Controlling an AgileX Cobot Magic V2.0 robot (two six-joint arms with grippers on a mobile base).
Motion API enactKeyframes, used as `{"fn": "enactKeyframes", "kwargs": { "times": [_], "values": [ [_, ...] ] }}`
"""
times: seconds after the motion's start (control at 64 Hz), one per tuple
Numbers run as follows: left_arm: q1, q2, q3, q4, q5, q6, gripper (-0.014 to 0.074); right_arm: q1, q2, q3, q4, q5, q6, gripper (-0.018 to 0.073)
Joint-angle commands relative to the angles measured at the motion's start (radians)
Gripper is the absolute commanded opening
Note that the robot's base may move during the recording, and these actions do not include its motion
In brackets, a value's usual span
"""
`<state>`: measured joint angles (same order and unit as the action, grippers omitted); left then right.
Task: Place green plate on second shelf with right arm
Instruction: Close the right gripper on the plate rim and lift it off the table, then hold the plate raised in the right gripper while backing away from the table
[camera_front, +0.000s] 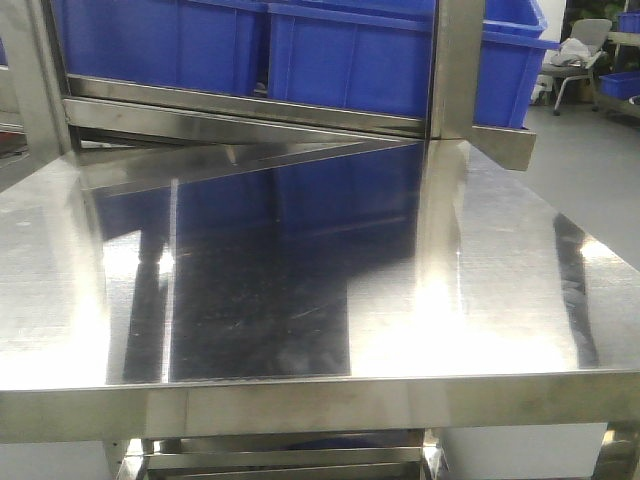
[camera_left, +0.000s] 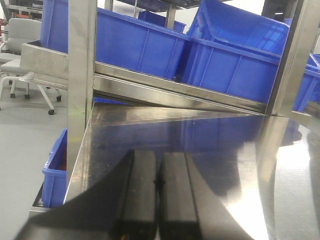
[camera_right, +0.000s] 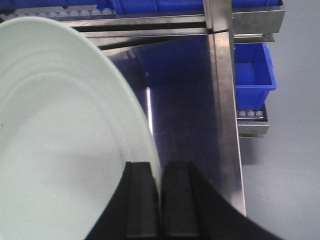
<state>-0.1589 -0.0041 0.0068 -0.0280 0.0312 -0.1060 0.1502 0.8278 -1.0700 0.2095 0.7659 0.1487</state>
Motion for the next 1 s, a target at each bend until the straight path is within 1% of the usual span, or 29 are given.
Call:
{"fn": "enactKeyframes", "kwargs": {
  "times": [0.0,0.047,0.125,0.25,0.359,0.484,0.749,0.859,0.984],
  "values": [
    [-0.008,-0.018,0.041,-0.008,-0.089,-0.003,0.0130,-0.007,-0.103,0.038,0.031,-0.055,0.031,0.0056],
    [-0.008,-0.018,0.041,-0.008,-0.089,-0.003,0.0130,-0.007,-0.157,0.081,0.031,-0.022,0.050,0.0056],
    [-0.008,-0.018,0.041,-0.008,-0.089,-0.003,0.0130,-0.007,-0.263,0.156,0.031,0.013,0.052,0.0056],
    [-0.008,-0.018,0.041,-0.008,-0.089,-0.003,0.0130,-0.007,-0.447,0.265,0.031,-0.009,0.052,0.0056],
    [-0.008,-0.018,0.041,-0.008,-0.089,-0.003,0.0130,-0.007,-0.534,0.330,0.028,-0.016,0.052,0.0056],
    [-0.008,-0.018,0.041,-0.008,-0.089,-0.003,0.0130,-0.007,-0.572,0.406,0.027,-0.016,0.052,0.0056],
    [-0.008,-0.018,0.041,-0.008,-0.089,-0.003,0.0130,-0.007,-0.625,0.504,0.008,-0.028,0.052,0.0056],
    [-0.008,-0.018,0.041,-0.008,-0.089,-0.003,0.0130,-0.007,-0.636,0.528,0.000,-0.080,0.067,0.0056],
    [-0.008,-0.018,0.041,-0.008,-0.089,-0.003,0.0130,-0.007,-0.634,0.547,-0.002,-0.207,0.106,0.0056]
  ]
}}
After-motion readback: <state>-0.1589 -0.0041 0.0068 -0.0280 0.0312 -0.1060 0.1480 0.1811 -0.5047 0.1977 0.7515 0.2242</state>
